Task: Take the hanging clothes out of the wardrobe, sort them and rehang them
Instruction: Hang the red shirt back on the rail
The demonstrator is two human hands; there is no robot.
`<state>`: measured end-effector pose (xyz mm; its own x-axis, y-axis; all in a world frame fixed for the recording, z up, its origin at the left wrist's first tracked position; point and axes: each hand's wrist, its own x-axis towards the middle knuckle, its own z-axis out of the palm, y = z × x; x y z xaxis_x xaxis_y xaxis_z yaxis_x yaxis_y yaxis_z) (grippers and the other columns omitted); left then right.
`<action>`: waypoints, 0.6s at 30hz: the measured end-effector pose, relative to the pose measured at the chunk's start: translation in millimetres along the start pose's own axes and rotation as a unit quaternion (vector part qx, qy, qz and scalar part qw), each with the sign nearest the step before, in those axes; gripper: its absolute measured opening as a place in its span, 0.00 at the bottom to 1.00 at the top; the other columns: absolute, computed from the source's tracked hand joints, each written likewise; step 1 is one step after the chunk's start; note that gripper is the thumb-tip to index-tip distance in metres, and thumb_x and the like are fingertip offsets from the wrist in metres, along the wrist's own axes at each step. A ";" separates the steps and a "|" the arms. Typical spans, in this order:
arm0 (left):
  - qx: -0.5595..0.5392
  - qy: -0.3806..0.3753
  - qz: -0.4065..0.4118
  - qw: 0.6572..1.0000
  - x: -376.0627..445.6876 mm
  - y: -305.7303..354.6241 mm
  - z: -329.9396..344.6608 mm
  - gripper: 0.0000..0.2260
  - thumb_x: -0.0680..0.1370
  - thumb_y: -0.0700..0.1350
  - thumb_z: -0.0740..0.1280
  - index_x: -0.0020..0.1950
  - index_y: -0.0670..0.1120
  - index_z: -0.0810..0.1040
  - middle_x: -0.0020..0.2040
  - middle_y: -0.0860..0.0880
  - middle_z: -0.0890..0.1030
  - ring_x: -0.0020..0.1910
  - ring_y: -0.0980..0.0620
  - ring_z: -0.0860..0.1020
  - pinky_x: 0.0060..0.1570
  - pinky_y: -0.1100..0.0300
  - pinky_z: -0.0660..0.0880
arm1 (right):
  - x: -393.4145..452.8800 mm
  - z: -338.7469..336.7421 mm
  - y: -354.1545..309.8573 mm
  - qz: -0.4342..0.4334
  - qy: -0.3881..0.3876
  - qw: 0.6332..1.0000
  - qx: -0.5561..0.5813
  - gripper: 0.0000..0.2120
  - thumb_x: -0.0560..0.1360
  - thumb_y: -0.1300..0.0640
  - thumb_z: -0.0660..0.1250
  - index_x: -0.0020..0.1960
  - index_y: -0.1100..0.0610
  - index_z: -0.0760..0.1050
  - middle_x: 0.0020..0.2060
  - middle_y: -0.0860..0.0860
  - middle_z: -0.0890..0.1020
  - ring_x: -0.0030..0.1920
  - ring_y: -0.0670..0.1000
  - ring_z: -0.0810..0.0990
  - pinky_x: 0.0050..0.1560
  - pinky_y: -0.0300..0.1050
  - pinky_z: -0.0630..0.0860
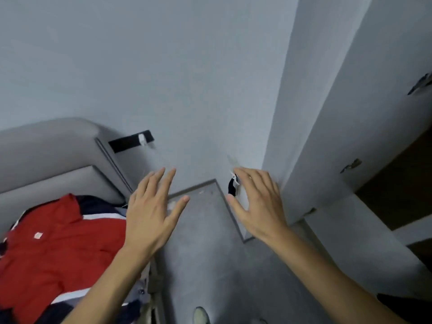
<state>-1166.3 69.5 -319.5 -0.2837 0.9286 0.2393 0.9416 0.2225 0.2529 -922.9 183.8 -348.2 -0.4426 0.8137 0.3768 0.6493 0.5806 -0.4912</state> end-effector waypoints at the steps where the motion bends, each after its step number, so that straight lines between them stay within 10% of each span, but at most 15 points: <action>1: 0.012 0.006 -0.025 1.000 -11.8 -17.8 -6.2 0.33 0.82 0.69 0.52 0.83 0.55 0.62 0.81 0.50 0.66 0.80 0.45 0.63 0.73 0.43 0.68 | 1.5 10.3 -13.6 -0.018 -0.015 1.000 0.008 0.28 0.79 0.40 0.64 0.75 0.51 0.71 0.70 0.47 0.75 0.70 0.53 0.72 0.68 0.53 0.70; 18: 0.037 0.110 -0.426 0.897 -257.8 -211.0 -66.1 0.33 0.82 0.72 0.51 0.84 0.59 0.58 0.82 0.53 0.63 0.81 0.49 0.60 0.76 0.43 0.65 | -7.0 192.2 -273.9 -0.308 -0.228 0.914 0.128 0.29 0.80 0.40 0.65 0.77 0.49 0.69 0.71 0.44 0.74 0.72 0.49 0.70 0.71 0.52 0.68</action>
<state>-1303.9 -236.5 -372.6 -0.9272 0.3335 0.1704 0.3739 0.8498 0.3716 -1216.5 24.4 -367.3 -0.9261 0.2216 0.3053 0.0489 0.8730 -0.4853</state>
